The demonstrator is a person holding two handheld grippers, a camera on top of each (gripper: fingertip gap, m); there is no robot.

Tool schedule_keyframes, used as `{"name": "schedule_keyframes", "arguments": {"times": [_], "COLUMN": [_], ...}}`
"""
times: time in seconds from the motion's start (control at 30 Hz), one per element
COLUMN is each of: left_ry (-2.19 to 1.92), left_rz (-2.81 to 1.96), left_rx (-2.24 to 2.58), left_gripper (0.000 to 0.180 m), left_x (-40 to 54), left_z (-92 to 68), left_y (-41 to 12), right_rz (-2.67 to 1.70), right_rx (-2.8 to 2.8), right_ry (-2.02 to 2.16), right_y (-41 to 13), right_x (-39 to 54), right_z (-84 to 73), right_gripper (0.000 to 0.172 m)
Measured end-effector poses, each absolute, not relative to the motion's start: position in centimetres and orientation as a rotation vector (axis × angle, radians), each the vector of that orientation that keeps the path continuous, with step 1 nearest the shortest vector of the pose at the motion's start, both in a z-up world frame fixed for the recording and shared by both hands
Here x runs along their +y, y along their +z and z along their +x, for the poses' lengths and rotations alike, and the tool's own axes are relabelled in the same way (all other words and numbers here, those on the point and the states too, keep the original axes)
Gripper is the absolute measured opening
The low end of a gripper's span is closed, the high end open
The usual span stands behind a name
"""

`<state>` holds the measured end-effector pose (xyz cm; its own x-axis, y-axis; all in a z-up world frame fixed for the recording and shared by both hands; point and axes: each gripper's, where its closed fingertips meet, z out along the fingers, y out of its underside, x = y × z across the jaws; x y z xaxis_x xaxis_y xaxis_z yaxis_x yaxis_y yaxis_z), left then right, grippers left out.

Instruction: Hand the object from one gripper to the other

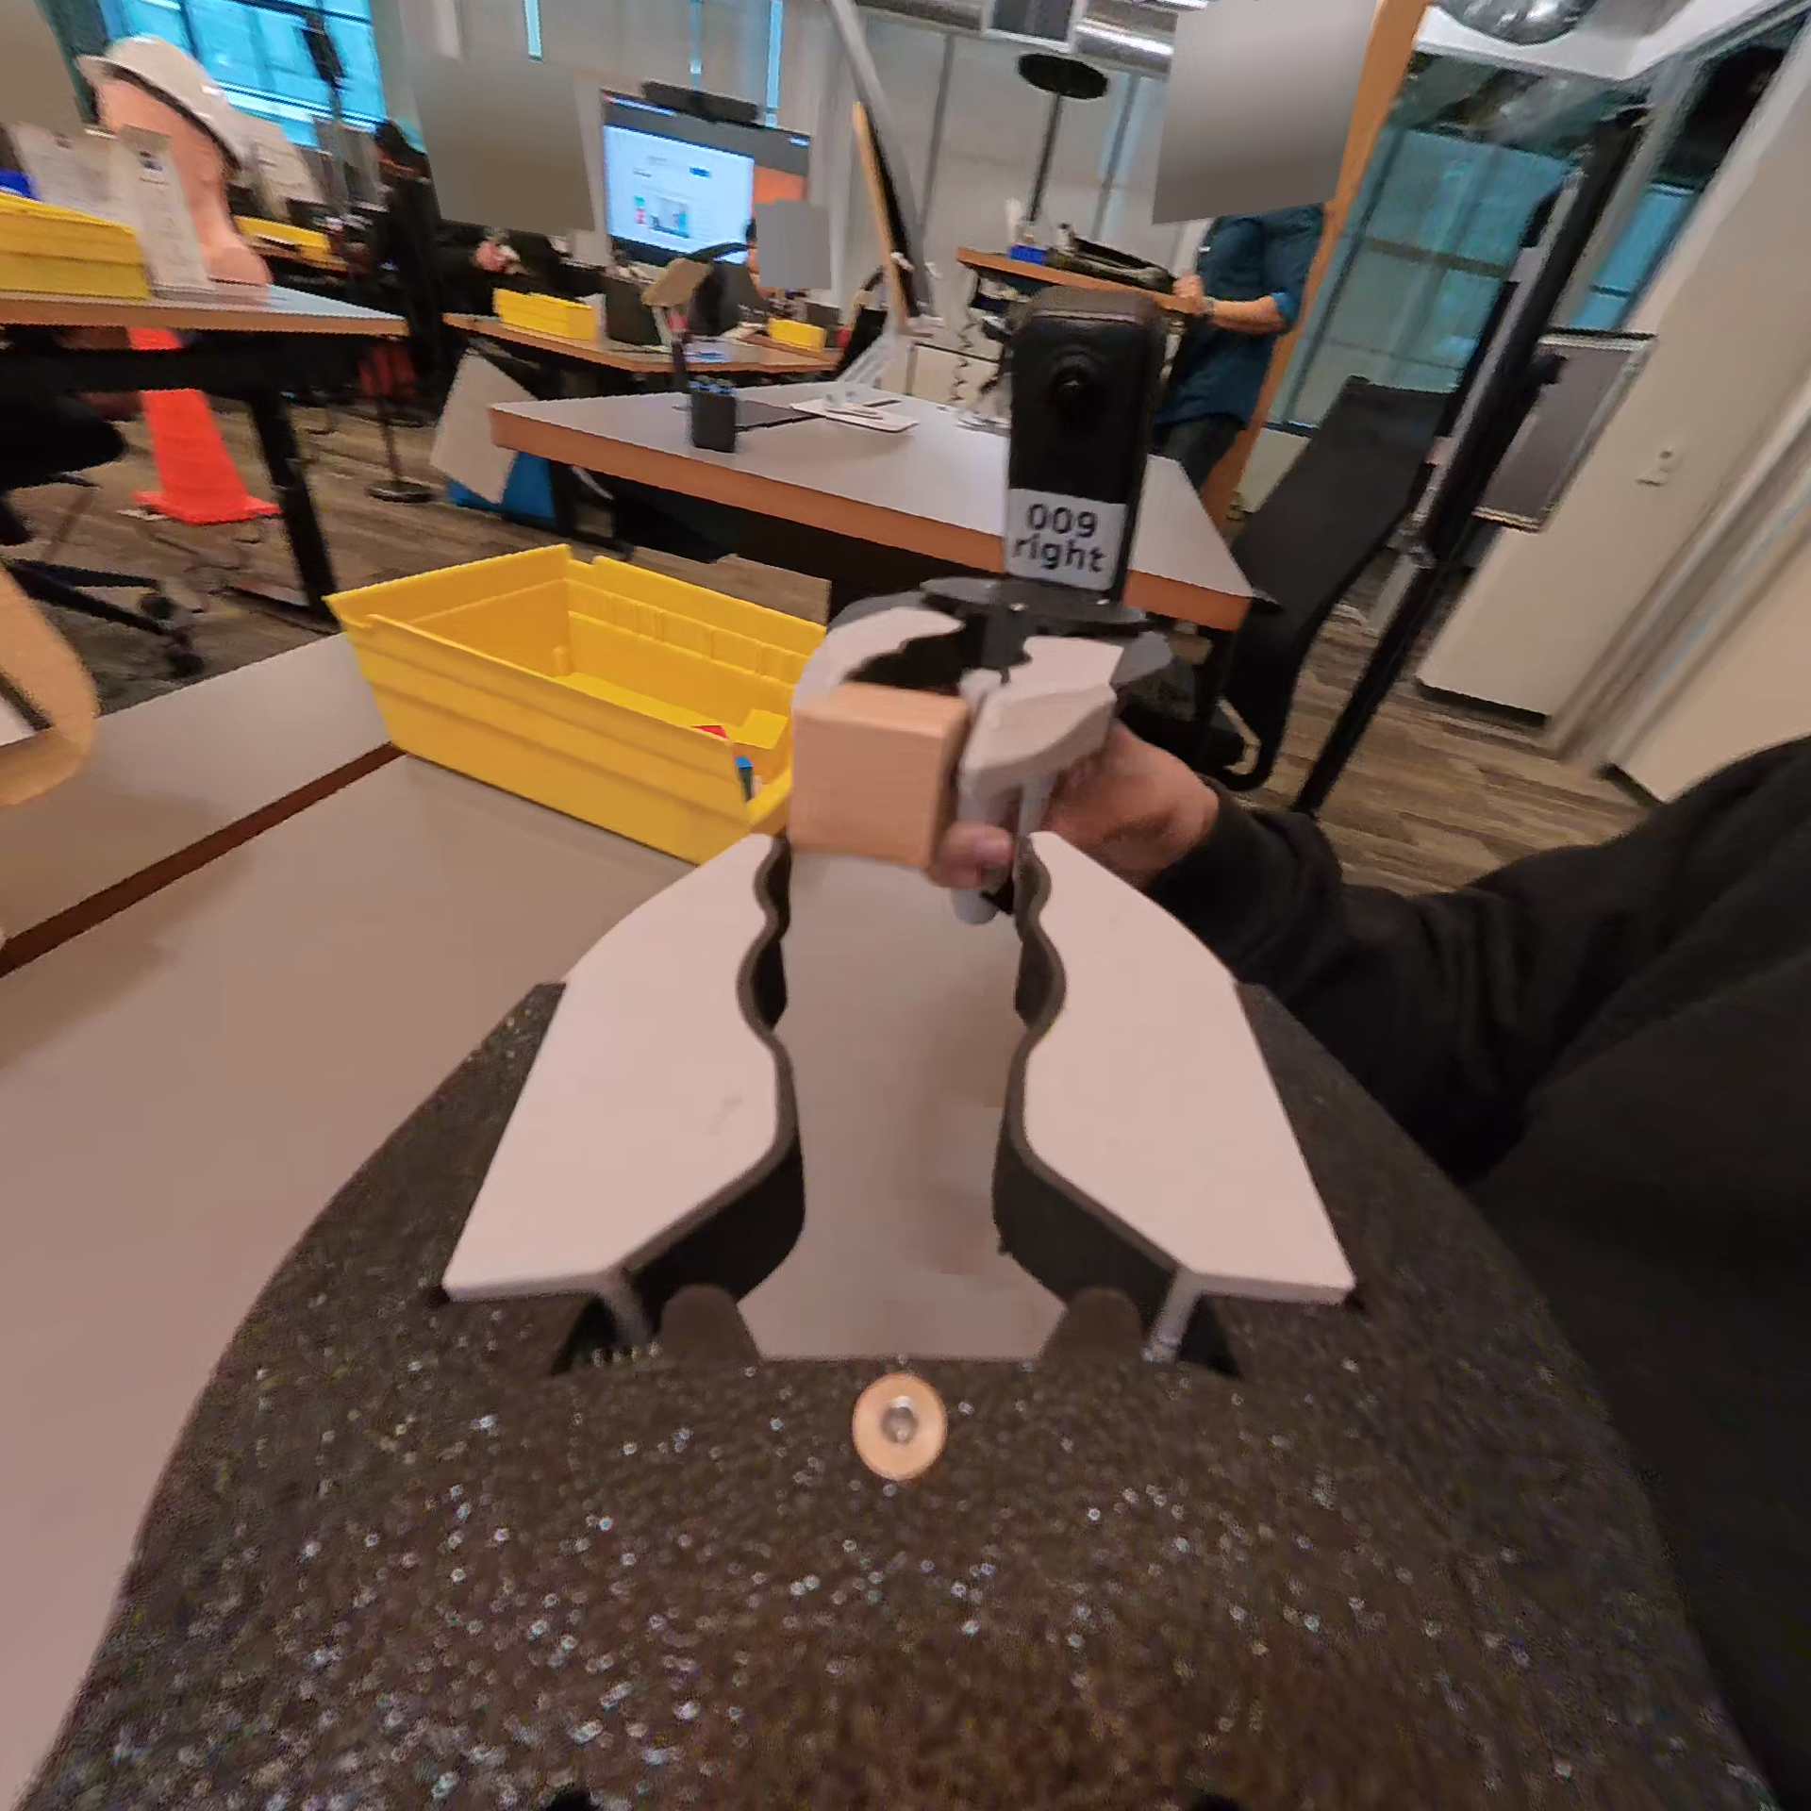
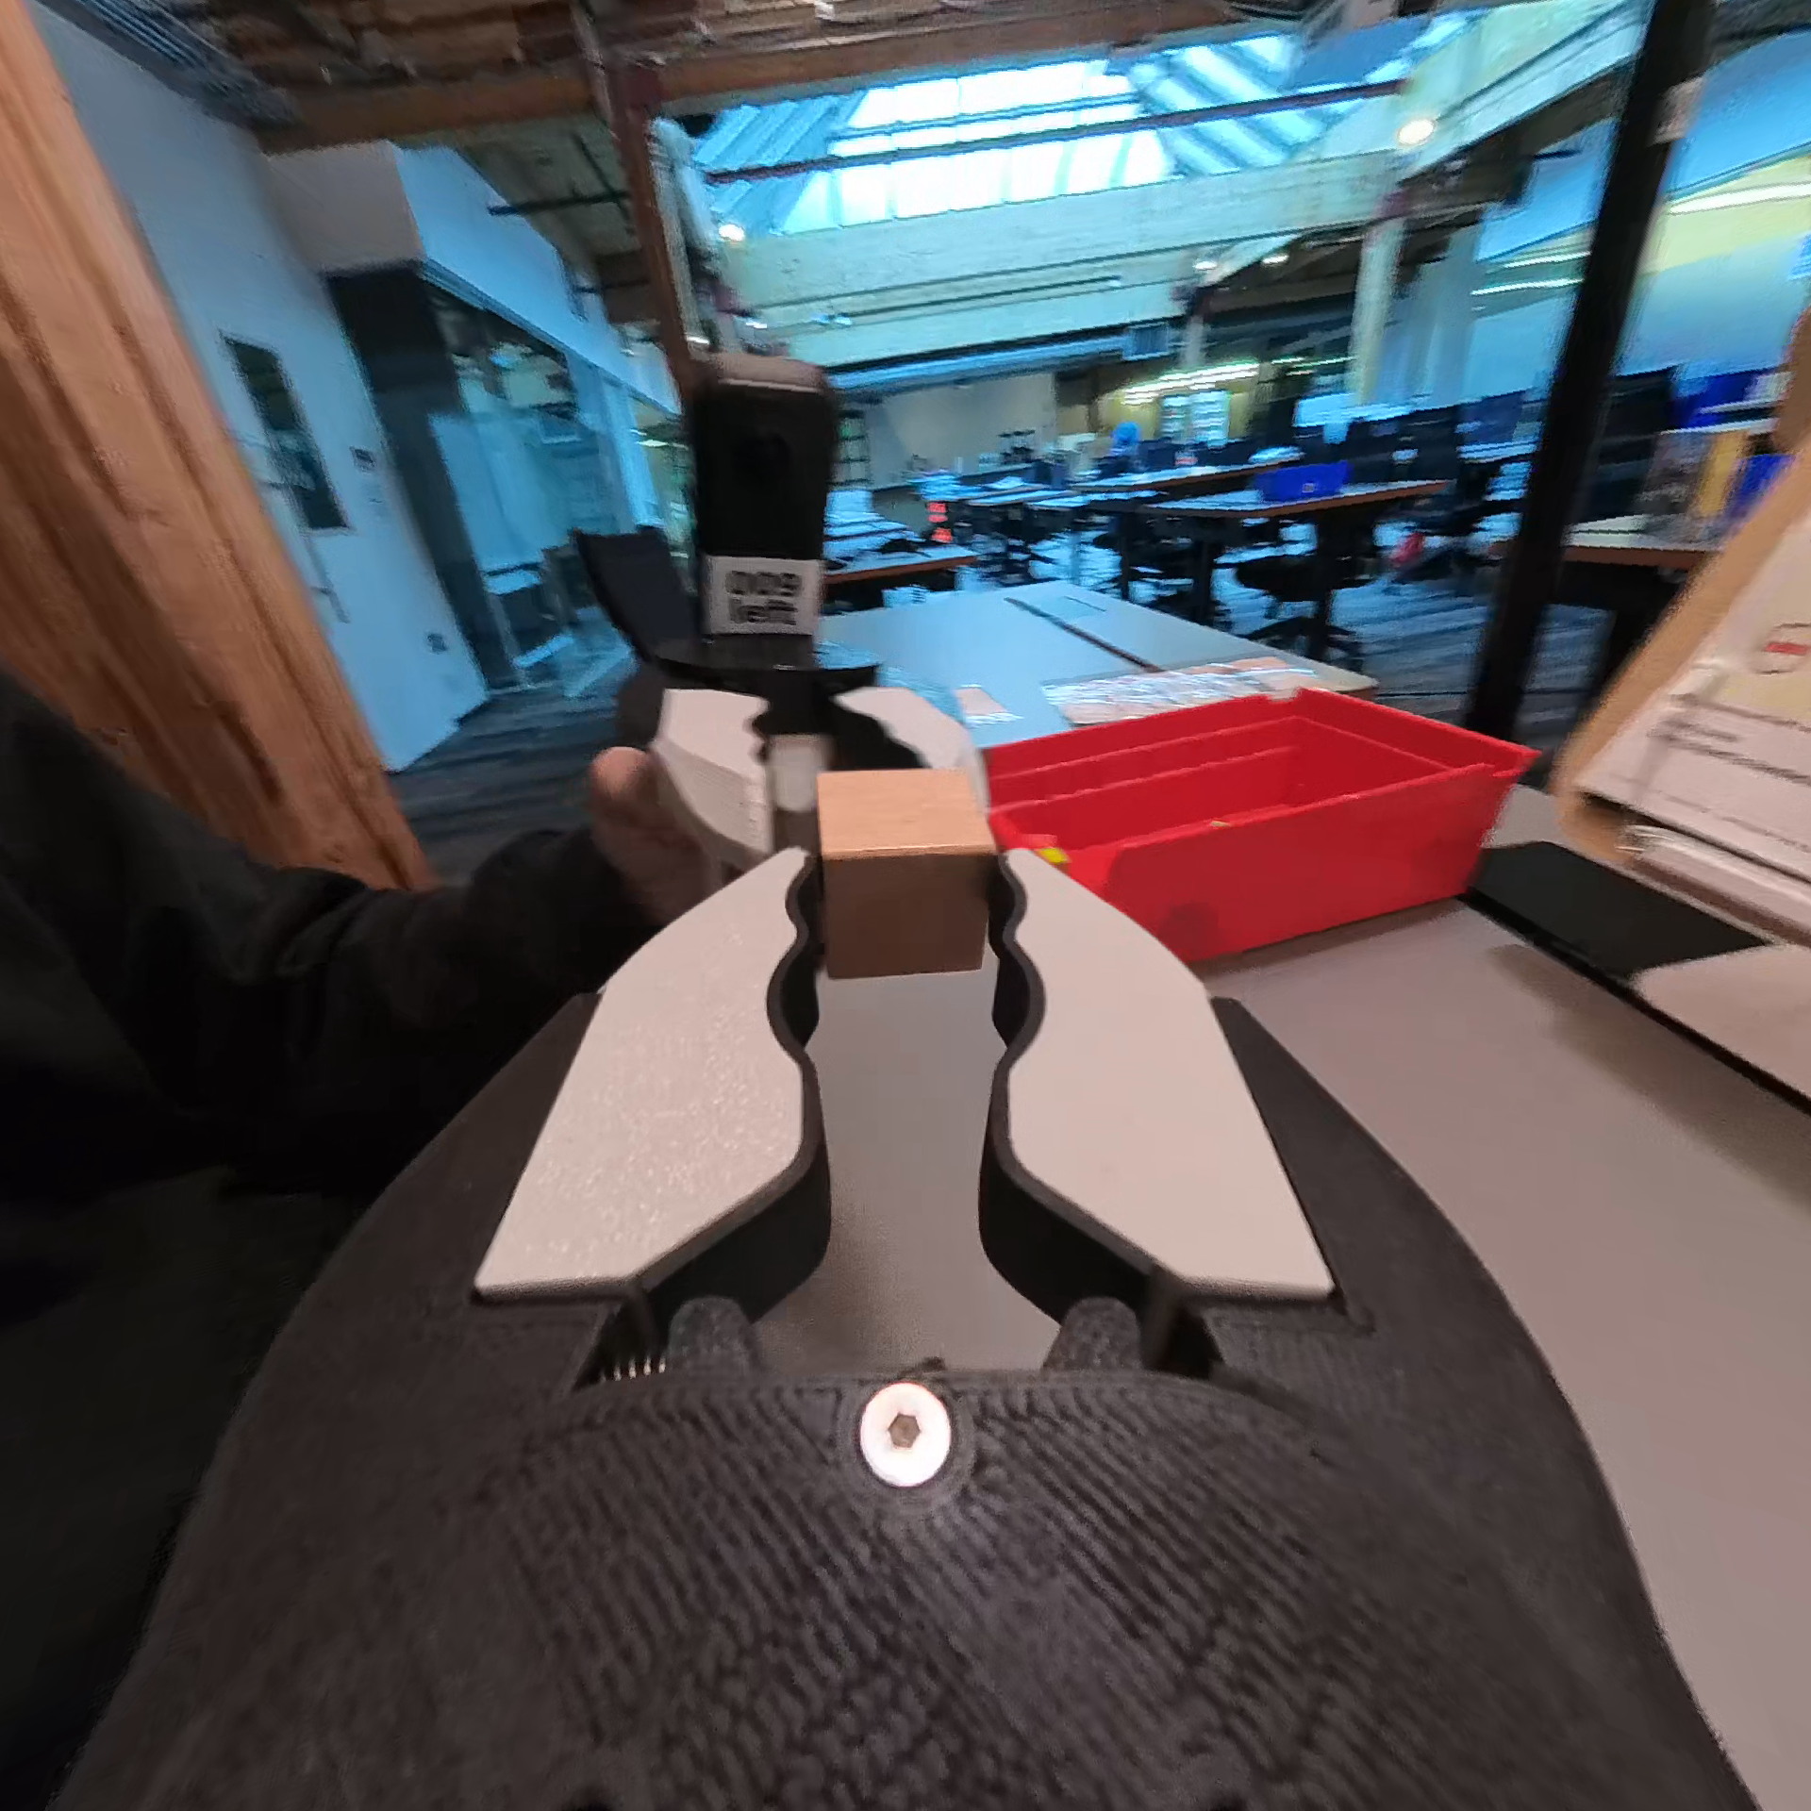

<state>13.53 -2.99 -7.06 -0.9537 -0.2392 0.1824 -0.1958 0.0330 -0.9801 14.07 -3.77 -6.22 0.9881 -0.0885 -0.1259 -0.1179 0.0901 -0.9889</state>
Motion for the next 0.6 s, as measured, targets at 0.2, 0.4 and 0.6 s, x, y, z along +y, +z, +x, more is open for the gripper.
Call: {"name": "schedule_keyframes", "arguments": {"times": [0.2, 0.4, 0.6], "left_ry": [-1.950, -1.856, -1.974], "left_rz": [-0.553, -0.575, -0.607], "left_rx": [2.244, 2.301, 2.261], "left_gripper": [0.046, 0.046, 0.043], "left_x": [-1.4, -0.6, -0.2], "left_z": [14.4, 14.9, 16.5], "left_y": [-8.8, -11.1, -10.1], "right_rz": [-1.419, -1.380, -1.457], "right_rx": [0.746, 1.309, 1.454], "right_ry": [-0.485, -0.848, -0.867], "right_y": [-7.9, -14.0, -17.4], "right_x": [-18.1, -35.6, -38.4], "right_z": [24.3, 27.8, 28.9], "right_gripper": [0.033, 0.033, 0.033]}}
